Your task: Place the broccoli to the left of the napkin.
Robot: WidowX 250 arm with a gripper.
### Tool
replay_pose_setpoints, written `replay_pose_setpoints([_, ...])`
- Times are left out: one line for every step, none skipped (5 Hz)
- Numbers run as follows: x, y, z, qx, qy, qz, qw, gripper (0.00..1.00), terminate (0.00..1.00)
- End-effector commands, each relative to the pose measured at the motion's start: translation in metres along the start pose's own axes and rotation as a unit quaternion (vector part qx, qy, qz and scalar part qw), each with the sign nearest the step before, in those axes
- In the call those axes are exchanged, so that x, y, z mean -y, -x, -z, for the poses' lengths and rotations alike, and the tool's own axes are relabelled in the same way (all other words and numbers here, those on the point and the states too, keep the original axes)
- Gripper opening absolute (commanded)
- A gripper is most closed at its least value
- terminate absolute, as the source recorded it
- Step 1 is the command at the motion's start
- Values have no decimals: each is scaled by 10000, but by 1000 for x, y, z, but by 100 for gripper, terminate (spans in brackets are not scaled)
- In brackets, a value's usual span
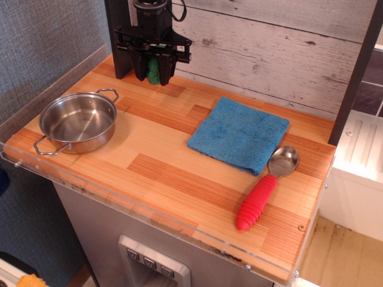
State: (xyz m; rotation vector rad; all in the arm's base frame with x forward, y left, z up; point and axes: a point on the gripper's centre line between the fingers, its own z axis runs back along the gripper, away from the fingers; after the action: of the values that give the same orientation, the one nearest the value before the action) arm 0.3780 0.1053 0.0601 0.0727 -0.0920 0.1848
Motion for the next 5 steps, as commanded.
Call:
replay_pose_setpoints([-11,0,-4,1,-17,-184,9998,0,0])
replay_pose_setpoints([-14,4,0,-136,93,-352,9992,100,0])
replay_pose_setpoints([-12,3,-9,-40,198,-276,9994,100,0])
replay_pose_setpoints([-9,0,-35,288,229,-182,9992,100,0])
replay_pose_setpoints([4,7,-67,641,320,10,9974,100,0])
